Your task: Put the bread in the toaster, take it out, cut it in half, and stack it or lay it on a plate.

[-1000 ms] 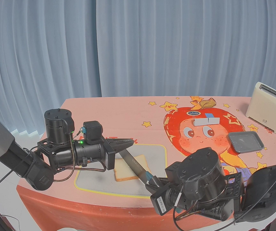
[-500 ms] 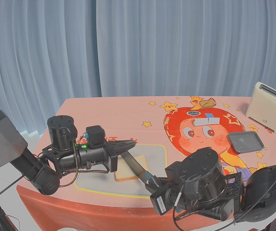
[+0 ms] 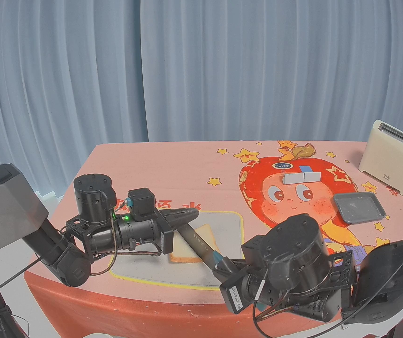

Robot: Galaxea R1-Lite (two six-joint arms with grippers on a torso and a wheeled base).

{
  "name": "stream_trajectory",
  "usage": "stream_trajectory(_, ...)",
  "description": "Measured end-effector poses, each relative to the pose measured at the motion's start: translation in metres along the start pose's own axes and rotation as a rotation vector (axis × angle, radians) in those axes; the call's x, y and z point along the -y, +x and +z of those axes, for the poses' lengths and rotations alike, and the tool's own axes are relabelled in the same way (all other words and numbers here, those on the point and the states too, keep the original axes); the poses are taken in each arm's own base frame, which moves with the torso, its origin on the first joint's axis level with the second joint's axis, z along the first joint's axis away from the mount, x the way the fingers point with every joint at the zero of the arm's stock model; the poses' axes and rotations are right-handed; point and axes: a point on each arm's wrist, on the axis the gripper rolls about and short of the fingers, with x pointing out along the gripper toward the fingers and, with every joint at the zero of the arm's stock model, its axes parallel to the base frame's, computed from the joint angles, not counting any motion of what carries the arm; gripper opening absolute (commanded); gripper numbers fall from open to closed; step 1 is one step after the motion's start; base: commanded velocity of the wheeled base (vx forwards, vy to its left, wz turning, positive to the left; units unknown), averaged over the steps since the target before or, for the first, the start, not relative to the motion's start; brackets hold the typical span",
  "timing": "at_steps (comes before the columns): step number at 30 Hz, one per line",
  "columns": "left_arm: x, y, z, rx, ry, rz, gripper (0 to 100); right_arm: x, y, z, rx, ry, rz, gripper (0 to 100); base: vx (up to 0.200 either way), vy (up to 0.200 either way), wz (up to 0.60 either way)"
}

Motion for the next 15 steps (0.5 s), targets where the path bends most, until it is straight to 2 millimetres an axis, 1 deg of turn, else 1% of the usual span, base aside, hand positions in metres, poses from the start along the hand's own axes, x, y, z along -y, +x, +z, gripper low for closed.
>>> stream_trajectory(15, -0.0013, 0.0010, -0.0070, -0.021, -0.011, 0.002, 0, 0.0007, -0.0001, 0.0029, 0.013, 0.007, -0.001, 0, 0.000, 0.000, 0.00)
